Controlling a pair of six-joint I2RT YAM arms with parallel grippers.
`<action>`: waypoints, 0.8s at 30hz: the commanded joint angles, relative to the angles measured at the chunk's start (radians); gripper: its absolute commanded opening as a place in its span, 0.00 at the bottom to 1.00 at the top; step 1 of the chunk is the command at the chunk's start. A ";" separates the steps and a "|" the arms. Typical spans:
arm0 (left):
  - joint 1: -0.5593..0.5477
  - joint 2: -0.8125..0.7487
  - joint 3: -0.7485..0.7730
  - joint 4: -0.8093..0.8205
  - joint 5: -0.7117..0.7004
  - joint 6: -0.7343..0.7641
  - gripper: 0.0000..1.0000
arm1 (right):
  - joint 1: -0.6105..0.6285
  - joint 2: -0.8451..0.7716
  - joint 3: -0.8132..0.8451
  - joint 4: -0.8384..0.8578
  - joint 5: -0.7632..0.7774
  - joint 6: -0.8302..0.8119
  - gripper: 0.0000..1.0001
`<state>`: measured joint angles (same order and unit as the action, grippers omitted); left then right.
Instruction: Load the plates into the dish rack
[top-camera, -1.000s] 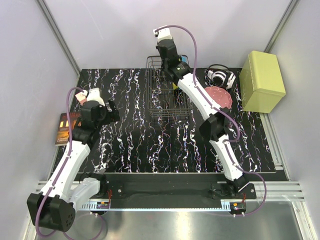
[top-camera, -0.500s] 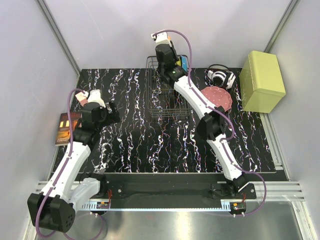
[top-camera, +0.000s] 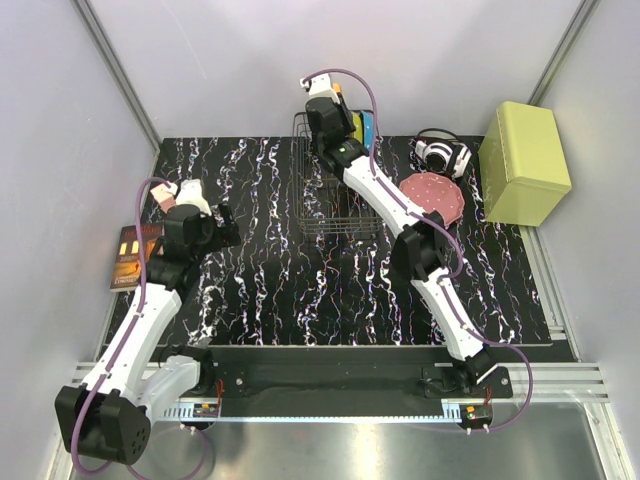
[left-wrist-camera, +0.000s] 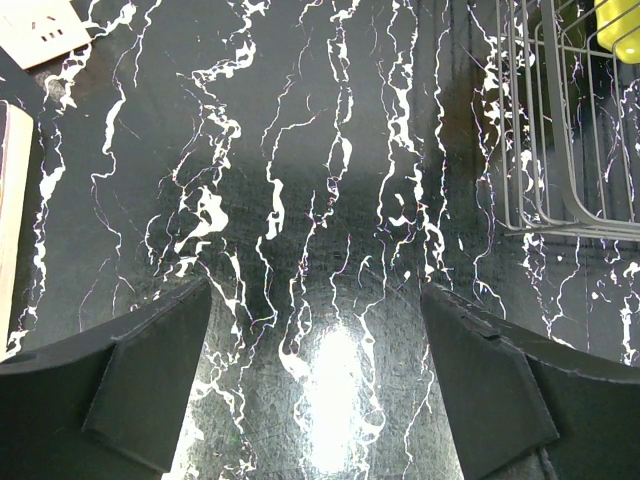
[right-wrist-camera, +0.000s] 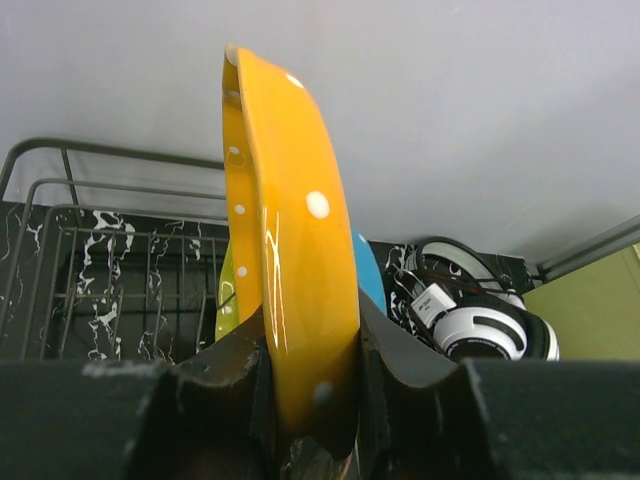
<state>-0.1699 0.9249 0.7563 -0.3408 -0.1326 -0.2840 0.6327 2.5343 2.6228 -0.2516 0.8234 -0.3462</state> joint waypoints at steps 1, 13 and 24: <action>0.006 0.000 -0.011 0.069 0.001 0.011 0.91 | 0.022 -0.026 0.022 0.143 0.045 0.026 0.00; 0.010 0.005 -0.011 0.071 -0.009 0.019 0.91 | 0.033 0.038 0.046 0.143 0.051 0.021 0.00; 0.010 0.023 -0.008 0.074 -0.001 0.016 0.92 | 0.033 0.092 0.052 0.164 0.099 0.019 0.06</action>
<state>-0.1642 0.9409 0.7437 -0.3302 -0.1326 -0.2802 0.6544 2.6530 2.6137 -0.2447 0.8467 -0.3321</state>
